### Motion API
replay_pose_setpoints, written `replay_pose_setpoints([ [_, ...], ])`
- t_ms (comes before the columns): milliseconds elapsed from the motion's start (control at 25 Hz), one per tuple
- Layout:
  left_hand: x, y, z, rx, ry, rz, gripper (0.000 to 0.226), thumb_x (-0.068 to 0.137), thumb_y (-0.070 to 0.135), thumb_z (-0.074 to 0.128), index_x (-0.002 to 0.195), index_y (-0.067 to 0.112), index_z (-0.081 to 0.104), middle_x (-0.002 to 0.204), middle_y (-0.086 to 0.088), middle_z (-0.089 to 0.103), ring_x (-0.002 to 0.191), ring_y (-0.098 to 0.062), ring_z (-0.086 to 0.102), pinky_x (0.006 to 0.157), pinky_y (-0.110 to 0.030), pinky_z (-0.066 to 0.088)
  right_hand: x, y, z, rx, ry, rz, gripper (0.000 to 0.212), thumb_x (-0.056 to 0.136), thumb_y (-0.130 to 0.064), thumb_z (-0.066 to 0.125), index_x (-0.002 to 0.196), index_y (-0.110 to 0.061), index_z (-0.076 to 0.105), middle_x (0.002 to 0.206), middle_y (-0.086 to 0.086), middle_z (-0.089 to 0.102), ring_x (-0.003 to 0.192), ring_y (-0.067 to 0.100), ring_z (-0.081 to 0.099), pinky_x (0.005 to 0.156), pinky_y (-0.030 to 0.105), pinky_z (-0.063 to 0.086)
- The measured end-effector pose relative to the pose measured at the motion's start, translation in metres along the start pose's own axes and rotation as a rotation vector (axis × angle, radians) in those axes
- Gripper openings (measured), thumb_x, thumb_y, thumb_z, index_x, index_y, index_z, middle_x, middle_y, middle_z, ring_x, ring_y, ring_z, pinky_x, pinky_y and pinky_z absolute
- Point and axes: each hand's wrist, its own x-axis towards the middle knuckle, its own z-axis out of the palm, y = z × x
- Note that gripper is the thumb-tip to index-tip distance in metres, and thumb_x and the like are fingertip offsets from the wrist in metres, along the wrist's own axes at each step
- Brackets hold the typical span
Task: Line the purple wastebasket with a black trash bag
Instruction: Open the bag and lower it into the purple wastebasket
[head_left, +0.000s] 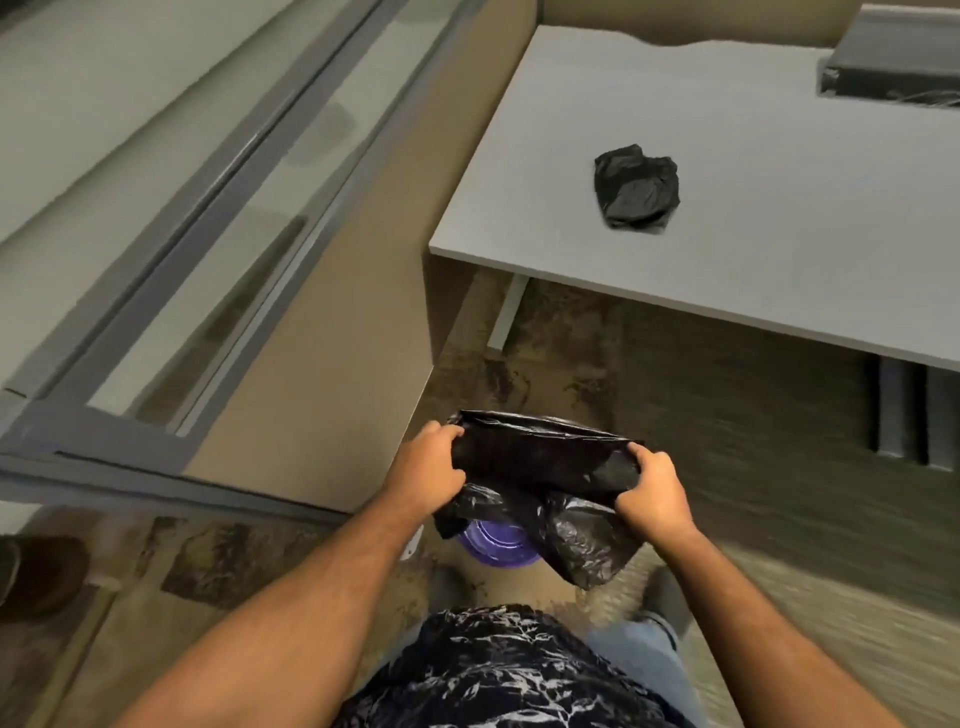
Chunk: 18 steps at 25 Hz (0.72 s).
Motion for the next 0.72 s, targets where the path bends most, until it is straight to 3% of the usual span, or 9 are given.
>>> replay_pose_setpoints([
  [160, -0.002, -0.027, 0.027, -0.018, -0.108, 0.020, 0.083, 0.079, 0.009, 0.072, 0.157, 0.024, 0.045, 0.144, -0.001, 0.055, 0.127, -0.027, 0.063, 0.105, -0.039, 0.053, -0.020, 0.014, 0.028, -0.014, 0.039, 0.104, 0.086, 0.074, 0.006, 0.066, 0.156, -0.006, 0.048, 0.134, 0.018, 0.055, 0.123, 0.040, 0.063, 0.105, 0.039, 0.050],
  [360, 0.004, -0.050, 0.074, -0.019, -0.168, -0.043, 0.085, 0.081, 0.014, 0.077, 0.158, 0.023, 0.042, 0.142, 0.000, 0.057, 0.123, -0.025, 0.065, 0.102, -0.039, 0.054, -0.012, 0.054, 0.054, -0.028, 0.040, 0.151, 0.083, 0.069, 0.013, 0.066, 0.150, -0.001, 0.055, 0.134, 0.025, 0.059, 0.126, 0.042, 0.061, 0.108, 0.037, 0.046],
  [560, 0.043, -0.078, 0.137, 0.035, -0.171, -0.073, 0.082, 0.083, 0.017, 0.080, 0.155, 0.029, 0.043, 0.139, 0.000, 0.062, 0.121, -0.025, 0.066, 0.098, -0.041, 0.056, 0.043, 0.104, 0.089, -0.038, -0.016, 0.125, 0.079, 0.070, 0.005, 0.072, 0.144, -0.018, 0.057, 0.130, 0.011, 0.069, 0.119, 0.032, 0.067, 0.097, 0.036, 0.053],
  [720, 0.101, -0.115, 0.186, 0.067, -0.177, -0.095, 0.081, 0.084, 0.017, 0.076, 0.155, 0.034, 0.039, 0.140, -0.002, 0.063, 0.121, -0.029, 0.068, 0.097, -0.043, 0.057, 0.117, 0.135, 0.137, -0.093, -0.155, 0.085, 0.081, 0.072, -0.001, 0.069, 0.142, -0.037, 0.046, 0.112, -0.002, 0.073, 0.101, 0.030, 0.073, 0.077, 0.033, 0.051],
])
